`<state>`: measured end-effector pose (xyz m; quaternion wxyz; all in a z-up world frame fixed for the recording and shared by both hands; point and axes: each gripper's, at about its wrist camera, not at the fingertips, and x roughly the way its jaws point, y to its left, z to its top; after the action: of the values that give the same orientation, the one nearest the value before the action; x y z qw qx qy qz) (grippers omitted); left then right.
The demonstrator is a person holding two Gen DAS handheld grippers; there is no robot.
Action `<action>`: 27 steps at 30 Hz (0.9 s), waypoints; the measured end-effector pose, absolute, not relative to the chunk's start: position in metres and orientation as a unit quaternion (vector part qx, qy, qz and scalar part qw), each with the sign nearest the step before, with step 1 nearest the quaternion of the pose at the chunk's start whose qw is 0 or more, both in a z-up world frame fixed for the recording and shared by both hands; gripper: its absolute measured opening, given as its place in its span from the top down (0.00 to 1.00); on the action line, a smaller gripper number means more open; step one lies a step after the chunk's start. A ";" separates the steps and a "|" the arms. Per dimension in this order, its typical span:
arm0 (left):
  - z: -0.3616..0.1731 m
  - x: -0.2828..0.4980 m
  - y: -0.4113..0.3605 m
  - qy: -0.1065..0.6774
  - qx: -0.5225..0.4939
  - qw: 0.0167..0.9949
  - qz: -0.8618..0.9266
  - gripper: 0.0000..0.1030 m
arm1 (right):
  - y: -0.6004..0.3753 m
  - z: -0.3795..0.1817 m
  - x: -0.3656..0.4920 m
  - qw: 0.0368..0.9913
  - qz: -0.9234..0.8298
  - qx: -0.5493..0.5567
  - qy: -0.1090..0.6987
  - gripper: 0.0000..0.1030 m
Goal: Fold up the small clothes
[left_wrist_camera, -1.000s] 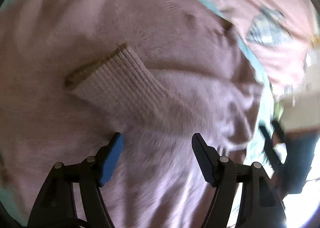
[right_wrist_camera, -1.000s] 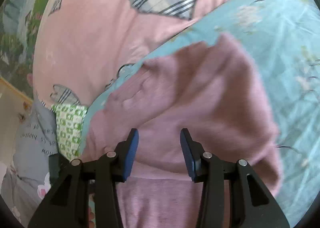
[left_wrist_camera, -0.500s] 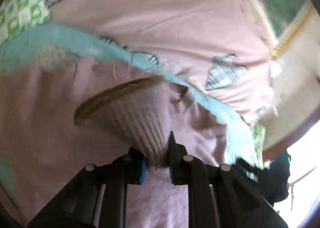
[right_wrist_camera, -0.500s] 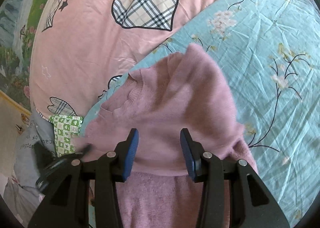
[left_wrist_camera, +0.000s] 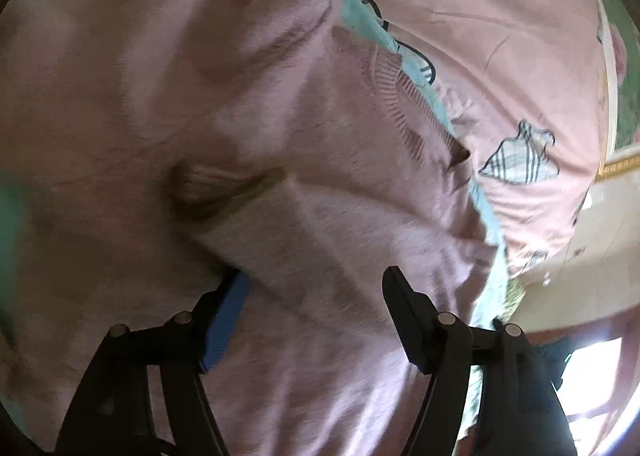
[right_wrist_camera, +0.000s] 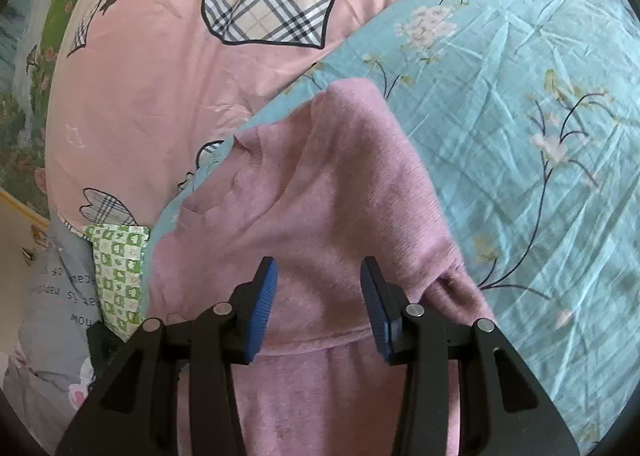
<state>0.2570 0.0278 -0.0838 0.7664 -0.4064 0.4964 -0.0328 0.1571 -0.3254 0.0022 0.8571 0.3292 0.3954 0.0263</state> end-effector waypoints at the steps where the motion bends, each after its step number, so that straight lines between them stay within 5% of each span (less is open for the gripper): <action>1: -0.084 0.263 0.024 0.504 -0.410 0.760 -0.018 0.24 | -0.326 0.002 0.158 0.857 0.026 0.328 0.397 0.57; 6: -0.087 0.291 0.007 0.563 -0.366 0.738 0.064 0.29 | -0.325 -0.003 0.159 0.854 0.027 0.329 0.403 0.57; 10: -0.085 0.287 -0.002 0.580 -0.315 0.750 0.048 0.62 | -0.327 0.001 0.158 0.855 0.029 0.329 0.400 0.57; 13: -0.090 0.266 0.009 0.577 -0.316 0.753 0.024 0.67 | -0.335 0.007 0.155 0.860 0.023 0.326 0.392 0.57; 15: -0.090 0.254 0.019 0.568 -0.334 0.752 0.009 0.67 | -0.343 0.009 0.152 0.861 0.016 0.332 0.386 0.56; 21: -0.093 0.254 0.030 0.536 -0.387 0.750 -0.018 0.38 | -0.357 0.012 0.152 0.863 -0.004 0.336 0.378 0.54; 23: -0.090 0.260 0.029 0.517 -0.376 0.769 -0.012 0.44 | -0.361 0.012 0.155 0.863 -0.010 0.334 0.378 0.54; 24: -0.087 0.265 0.027 0.509 -0.362 0.781 -0.016 0.66 | -0.364 0.011 0.158 0.863 -0.016 0.334 0.378 0.53; 25: -0.084 0.269 0.025 0.509 -0.351 0.786 -0.028 1.00 | -0.367 0.012 0.161 0.864 -0.020 0.333 0.377 0.53; 27: -0.060 0.270 0.024 0.475 -0.333 0.812 -0.056 0.96 | -0.374 0.014 0.169 0.865 -0.025 0.328 0.378 0.53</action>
<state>0.2700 0.0237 -0.0603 0.8125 -0.3334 0.4749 -0.0559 0.1691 -0.3740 0.0143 0.8652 0.3281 0.3783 -0.0246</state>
